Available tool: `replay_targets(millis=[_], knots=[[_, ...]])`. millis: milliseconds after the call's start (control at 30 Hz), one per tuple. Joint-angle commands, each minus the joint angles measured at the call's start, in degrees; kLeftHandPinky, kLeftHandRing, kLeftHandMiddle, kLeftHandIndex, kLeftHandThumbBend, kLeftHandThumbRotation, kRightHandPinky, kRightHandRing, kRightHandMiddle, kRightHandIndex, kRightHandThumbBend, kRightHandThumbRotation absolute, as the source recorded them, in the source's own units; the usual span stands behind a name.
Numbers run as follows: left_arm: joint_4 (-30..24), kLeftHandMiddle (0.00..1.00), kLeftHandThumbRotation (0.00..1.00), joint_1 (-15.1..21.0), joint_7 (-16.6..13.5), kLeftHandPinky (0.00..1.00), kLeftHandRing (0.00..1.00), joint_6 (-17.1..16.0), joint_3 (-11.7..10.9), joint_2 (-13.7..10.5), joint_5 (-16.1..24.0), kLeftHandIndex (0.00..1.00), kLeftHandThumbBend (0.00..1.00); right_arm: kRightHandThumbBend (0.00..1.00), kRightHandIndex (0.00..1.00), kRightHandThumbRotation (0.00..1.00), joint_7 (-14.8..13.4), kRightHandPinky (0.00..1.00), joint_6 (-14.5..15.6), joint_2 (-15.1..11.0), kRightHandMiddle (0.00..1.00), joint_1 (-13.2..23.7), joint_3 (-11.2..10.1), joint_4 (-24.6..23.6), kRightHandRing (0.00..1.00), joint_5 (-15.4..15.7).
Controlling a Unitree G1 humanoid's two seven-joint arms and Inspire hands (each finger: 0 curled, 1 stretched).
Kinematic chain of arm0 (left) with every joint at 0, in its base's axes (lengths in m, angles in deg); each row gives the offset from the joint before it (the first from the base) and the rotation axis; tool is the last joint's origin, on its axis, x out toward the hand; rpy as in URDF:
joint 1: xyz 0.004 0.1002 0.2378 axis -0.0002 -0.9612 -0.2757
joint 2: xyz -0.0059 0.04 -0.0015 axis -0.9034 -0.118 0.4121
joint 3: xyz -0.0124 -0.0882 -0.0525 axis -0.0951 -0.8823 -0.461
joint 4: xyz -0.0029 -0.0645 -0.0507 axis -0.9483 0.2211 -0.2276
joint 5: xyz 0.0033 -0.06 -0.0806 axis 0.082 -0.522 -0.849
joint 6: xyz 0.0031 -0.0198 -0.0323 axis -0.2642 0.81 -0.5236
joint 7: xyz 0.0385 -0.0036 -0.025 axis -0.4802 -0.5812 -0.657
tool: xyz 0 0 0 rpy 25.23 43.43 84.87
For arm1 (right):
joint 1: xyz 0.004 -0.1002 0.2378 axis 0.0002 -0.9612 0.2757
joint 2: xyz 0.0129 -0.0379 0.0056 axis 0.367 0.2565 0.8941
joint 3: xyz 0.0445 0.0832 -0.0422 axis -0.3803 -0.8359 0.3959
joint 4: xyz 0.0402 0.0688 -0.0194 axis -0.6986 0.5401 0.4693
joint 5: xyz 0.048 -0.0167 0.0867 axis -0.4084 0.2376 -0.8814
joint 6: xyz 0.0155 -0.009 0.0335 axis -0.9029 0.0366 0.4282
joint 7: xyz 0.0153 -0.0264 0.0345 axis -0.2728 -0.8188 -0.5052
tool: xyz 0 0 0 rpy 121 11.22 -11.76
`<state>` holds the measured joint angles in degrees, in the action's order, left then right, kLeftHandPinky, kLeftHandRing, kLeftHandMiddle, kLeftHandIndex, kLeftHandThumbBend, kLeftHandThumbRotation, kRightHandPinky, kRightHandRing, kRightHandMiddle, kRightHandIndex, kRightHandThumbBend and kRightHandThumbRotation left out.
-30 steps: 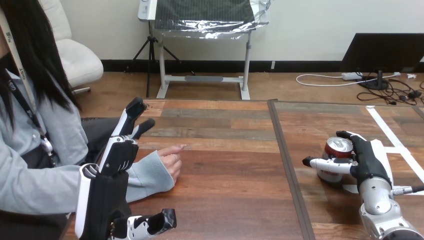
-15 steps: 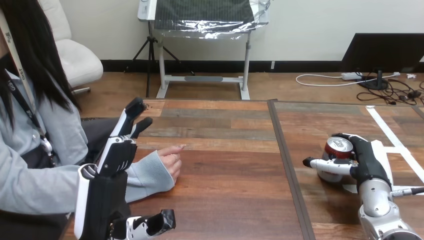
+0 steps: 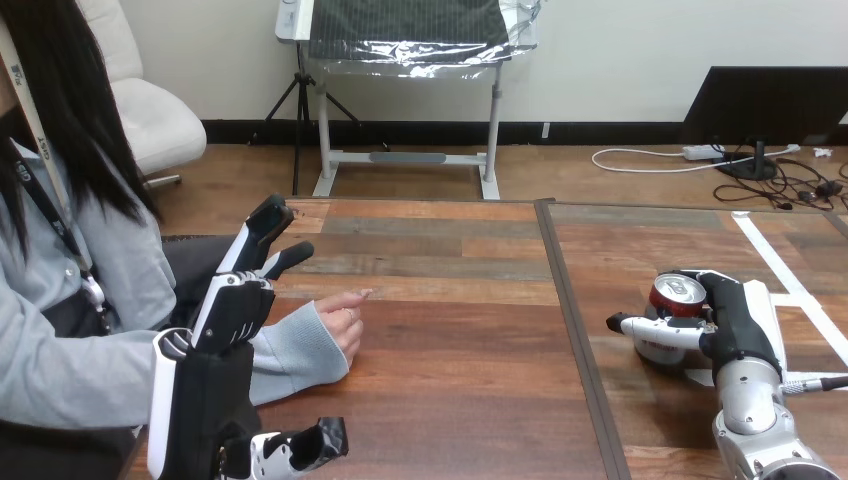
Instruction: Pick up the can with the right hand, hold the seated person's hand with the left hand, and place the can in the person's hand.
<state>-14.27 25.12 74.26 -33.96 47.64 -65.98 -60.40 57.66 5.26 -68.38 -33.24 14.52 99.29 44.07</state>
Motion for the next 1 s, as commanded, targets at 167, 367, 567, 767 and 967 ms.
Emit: replay_targets(millis=[167,367,567,767,967], knots=[[-1.9,0.93,0.68,2.3,-0.1,0.8,0.92,0.1,1.0,-0.2,-0.6,0.9,0.94,0.91,0.68,0.0,-1.4,0.56,-1.0,-0.1,0.67,1.0,-0.2,-0.2,0.63,-0.1],[-0.8,0.93,0.69,3.3,-0.1,0.79,0.92,-1.2,1.0,-0.3,-0.7,0.89,0.93,0.88,0.64,0.0,-2.5,0.54,-1.0,0.0,0.62,1.0,-0.5,-0.2,0.58,-0.4],[-0.9,0.92,0.68,3.3,-0.2,0.79,0.91,-0.6,1.3,-0.2,-1.1,0.89,0.93,0.86,0.59,0.0,-3.4,0.51,-1.4,0.0,0.59,1.1,-0.3,-0.2,0.54,-0.2],[-0.6,0.92,0.68,3.4,-0.1,0.82,0.91,-0.5,1.1,-0.2,-1.0,0.89,0.94,0.83,0.57,0.0,-3.2,0.49,-1.3,0.0,0.56,1.3,-0.8,-0.3,0.52,-0.8],[-0.1,0.92,0.69,3.7,-0.1,0.83,0.92,-0.6,0.8,-0.1,-0.9,0.89,0.94,0.82,0.55,0.0,-3.1,0.45,-1.5,0.0,0.55,1.5,-1.1,-0.5,0.49,-1.2]])
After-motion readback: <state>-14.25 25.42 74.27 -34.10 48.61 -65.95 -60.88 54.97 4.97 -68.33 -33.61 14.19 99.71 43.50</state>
